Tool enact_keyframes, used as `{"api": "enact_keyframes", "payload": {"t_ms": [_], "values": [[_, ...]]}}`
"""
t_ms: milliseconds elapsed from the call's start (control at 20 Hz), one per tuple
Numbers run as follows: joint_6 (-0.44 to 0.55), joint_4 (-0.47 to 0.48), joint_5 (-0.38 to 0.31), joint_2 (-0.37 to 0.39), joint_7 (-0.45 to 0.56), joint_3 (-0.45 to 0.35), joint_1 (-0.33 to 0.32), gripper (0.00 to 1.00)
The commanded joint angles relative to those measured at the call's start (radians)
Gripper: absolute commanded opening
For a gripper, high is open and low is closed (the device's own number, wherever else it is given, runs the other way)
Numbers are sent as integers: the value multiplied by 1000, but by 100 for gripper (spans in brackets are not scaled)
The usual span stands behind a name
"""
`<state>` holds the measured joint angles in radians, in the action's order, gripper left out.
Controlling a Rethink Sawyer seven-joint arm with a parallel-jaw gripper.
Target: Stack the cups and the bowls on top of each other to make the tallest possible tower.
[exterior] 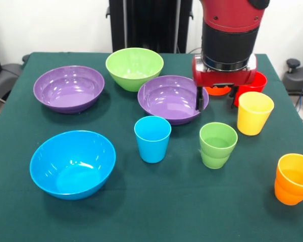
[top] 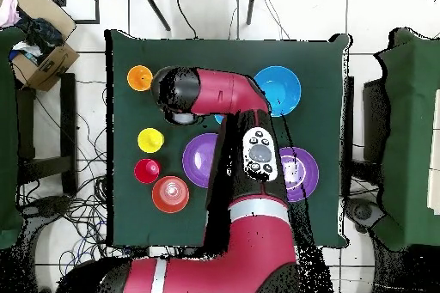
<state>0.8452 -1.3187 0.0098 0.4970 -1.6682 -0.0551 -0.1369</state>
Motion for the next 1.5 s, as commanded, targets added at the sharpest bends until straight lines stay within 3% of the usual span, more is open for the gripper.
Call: {"api": "enact_keyframes", "payload": {"t_ms": [50, 400, 950, 1500], "values": [[-7, -27, 33, -14, -176, -2, -45, 100], [92, 98, 6, -32, -137, 21, -52, 100], [104, 255, 18, -166, -112, 10, -64, 100], [-27, 217, 29, -221, -103, 0, -89, 100]]}}
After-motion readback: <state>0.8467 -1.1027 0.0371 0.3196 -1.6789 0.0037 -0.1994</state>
